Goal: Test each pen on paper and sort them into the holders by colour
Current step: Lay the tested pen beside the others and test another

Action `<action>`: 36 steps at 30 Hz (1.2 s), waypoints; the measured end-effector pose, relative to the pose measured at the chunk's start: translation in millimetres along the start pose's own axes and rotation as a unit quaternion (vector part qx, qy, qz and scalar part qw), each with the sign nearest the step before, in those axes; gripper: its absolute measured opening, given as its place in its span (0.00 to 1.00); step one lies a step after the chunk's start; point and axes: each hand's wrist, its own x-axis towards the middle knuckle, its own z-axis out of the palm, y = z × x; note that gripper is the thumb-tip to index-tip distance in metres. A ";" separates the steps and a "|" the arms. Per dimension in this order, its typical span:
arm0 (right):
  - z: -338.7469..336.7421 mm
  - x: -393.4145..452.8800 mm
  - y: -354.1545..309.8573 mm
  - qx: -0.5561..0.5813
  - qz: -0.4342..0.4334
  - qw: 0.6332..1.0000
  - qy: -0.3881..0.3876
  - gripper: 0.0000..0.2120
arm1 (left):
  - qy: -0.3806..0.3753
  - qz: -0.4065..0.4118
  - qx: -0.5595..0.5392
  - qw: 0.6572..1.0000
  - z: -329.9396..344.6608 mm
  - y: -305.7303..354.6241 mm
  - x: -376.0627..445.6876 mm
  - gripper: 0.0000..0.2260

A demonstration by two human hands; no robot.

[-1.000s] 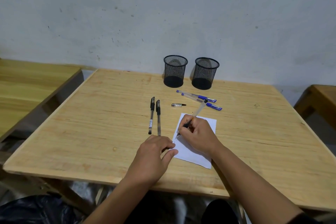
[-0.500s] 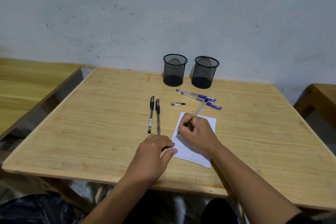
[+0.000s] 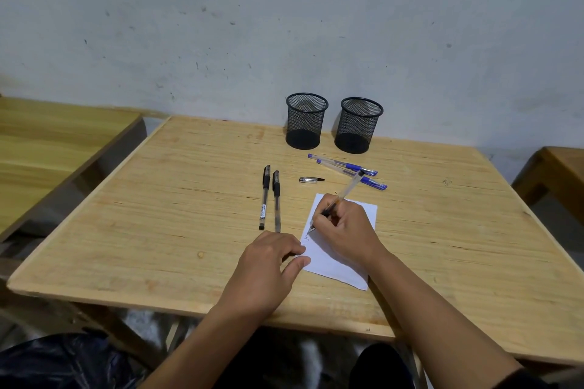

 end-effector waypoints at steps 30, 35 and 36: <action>-52.2 26.7 -17.5 0.347 0.163 0.901 0.204 0.06 | -0.076 -0.030 0.128 0.988 21.7 -12.5 151.2 0.08; -50.8 29.6 -13.2 0.319 0.146 0.917 0.192 0.06 | -0.057 -0.039 0.076 0.995 21.2 -8.0 151.3 0.05; -50.2 30.0 -13.2 0.311 0.140 0.921 0.190 0.06 | -0.046 -0.043 0.063 0.996 19.6 -4.6 150.0 0.05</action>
